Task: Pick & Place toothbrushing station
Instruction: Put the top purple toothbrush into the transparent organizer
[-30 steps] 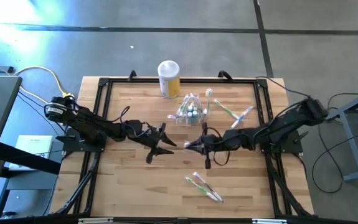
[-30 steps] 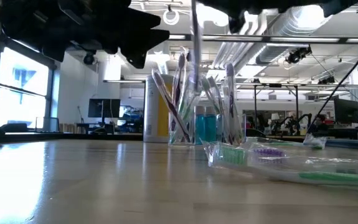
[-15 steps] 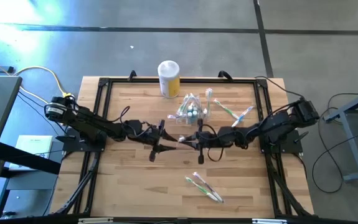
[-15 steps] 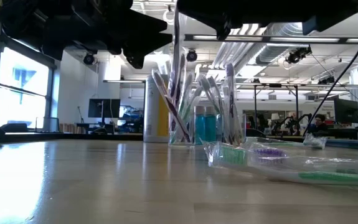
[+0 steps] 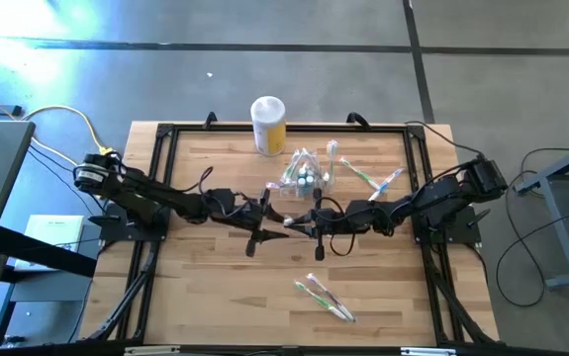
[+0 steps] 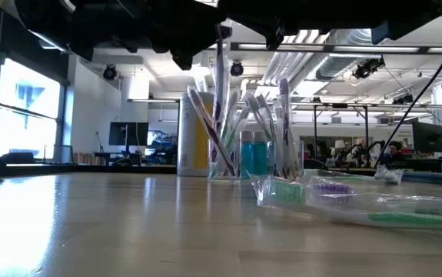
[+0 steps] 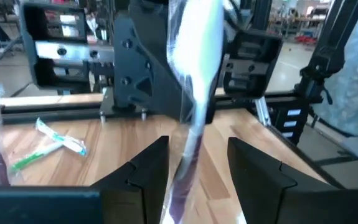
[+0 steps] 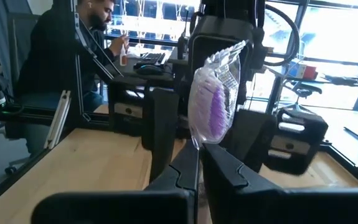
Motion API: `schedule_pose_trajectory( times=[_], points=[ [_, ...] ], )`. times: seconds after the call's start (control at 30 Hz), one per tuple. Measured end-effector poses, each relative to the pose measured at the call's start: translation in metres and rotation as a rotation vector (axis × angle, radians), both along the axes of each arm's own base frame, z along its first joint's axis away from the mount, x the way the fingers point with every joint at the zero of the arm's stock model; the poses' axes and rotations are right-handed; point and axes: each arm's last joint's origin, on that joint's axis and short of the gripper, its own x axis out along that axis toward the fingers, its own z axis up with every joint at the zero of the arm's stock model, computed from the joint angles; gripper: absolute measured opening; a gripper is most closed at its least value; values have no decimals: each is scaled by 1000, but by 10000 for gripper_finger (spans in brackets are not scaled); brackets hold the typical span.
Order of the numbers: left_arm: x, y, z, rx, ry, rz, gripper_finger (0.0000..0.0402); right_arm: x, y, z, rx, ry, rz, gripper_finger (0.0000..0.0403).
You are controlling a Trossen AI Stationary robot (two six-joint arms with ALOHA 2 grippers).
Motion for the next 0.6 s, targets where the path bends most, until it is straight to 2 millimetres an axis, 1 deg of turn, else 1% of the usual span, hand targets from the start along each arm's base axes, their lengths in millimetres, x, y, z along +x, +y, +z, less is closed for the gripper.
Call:
schedule_pose_trajectory(
  times=[0.13, 0.27, 0.33, 0.47, 0.6],
  points=[
    [8, -1, -2, 4, 17, -1, 159, 0, 0, -1, -3, 5, 0, 4],
    [10, -1, -9, 8, 38, 19, 157, 0, 0, -2, -8, 18, 1, 4],
    [10, -1, -10, 9, 44, 22, 149, 0, 0, -2, -10, 25, 0, 4],
    [10, 0, -10, 22, 38, 25, 109, 0, 0, -3, -11, 30, 0, 4],
    [10, 0, -10, 29, 44, 23, 42, 0, 0, -4, -6, 40, 8, 4]
  ],
)
